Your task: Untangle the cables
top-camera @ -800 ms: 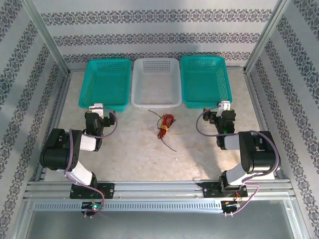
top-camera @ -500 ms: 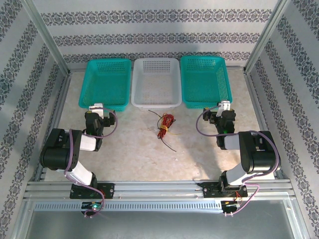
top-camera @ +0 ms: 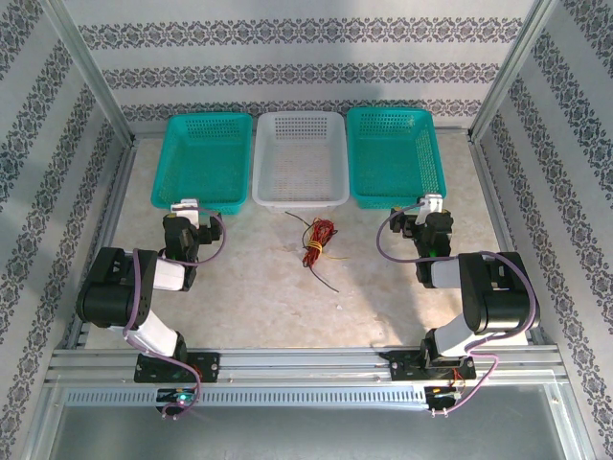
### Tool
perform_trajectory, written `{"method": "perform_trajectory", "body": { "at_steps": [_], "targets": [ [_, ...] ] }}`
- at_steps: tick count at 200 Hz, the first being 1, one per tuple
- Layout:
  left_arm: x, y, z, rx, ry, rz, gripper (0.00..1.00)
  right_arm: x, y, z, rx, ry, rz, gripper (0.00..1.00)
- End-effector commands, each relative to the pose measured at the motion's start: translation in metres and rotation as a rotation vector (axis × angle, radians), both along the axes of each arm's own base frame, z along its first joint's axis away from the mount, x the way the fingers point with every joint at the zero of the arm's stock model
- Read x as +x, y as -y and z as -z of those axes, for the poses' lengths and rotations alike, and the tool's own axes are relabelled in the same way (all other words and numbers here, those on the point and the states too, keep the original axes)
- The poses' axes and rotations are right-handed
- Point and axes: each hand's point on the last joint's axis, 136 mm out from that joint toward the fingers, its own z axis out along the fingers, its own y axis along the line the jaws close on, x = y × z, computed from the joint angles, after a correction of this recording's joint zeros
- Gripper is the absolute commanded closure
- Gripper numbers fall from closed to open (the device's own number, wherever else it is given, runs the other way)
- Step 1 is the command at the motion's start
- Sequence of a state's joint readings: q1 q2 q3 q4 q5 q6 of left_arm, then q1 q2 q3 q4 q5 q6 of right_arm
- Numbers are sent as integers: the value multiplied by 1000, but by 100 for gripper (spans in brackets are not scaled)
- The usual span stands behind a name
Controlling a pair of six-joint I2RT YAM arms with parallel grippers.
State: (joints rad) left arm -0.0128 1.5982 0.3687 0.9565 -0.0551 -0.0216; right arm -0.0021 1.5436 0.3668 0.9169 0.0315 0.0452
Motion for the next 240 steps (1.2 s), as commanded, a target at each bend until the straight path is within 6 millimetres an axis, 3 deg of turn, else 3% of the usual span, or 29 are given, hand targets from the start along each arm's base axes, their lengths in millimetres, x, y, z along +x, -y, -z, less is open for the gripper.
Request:
{"method": "perform_trajectory", "body": {
  "at_steps": [1,65,95,117,146,179,214,240],
  "targets": [
    [5,1,-7,11,16,13,1,5,-7,-15,-4,51,-31,2],
    [5,4,-12,18,23,33,1,4,-4,-20,-8,64,-6,2],
    [-1,2,-52,22,-14,-13,1,-16,12,-48,-16,74,97,2],
    [-11,3,-75,-48,-16,-42,1,-31,12,-60,2,70,113,2],
    [-26,11,-85,-122,-82,-67,1,-51,17,-54,41,-15,172,2],
    [-46,37,-91,-228,-191,-62,0,-85,32,-57,161,-162,346,2],
    [-80,57,-79,-302,-347,-65,4,-117,23,-56,226,-303,374,2],
    [-100,67,-84,-345,-382,-41,7,-135,-8,-57,192,-417,332,1]
  ]
}}
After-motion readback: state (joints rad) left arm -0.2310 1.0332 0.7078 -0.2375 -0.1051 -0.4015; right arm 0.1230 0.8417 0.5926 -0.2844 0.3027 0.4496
